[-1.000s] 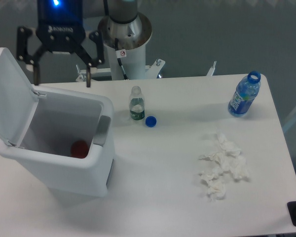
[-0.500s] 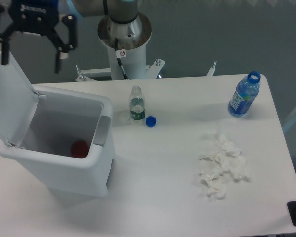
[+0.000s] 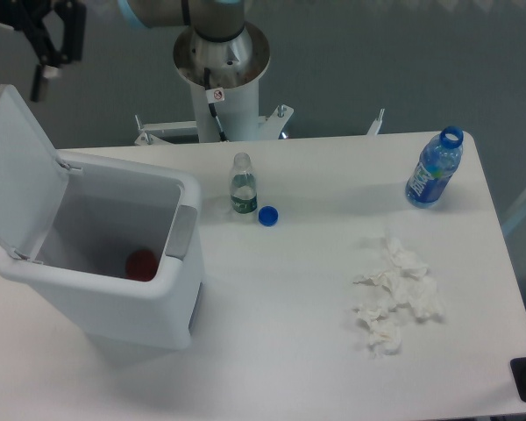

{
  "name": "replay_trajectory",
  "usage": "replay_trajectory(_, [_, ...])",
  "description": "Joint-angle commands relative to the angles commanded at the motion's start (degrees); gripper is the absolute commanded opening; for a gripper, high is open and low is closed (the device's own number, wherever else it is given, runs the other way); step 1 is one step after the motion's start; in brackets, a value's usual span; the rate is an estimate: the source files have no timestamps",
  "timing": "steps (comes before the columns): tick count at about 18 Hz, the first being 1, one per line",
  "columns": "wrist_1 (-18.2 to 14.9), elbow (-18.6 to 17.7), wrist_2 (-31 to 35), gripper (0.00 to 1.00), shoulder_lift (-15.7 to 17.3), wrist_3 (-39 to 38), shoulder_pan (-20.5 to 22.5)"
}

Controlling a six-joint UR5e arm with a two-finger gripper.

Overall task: Close the trash can
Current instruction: 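Position the gripper behind the raised lid's edge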

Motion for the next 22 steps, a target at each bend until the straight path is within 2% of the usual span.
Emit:
replay_trajectory(3, [0.0,-0.44,-2.64,1.0,0.0,0.09,-0.61])
replay_trajectory(17, [0.09,-2.72,-2.91,1.0,-0.18,3.34,-5.45])
replay_trajectory(22, [0.09,-3.25,-2.91,1.0,-0.09,3.43,-5.71])
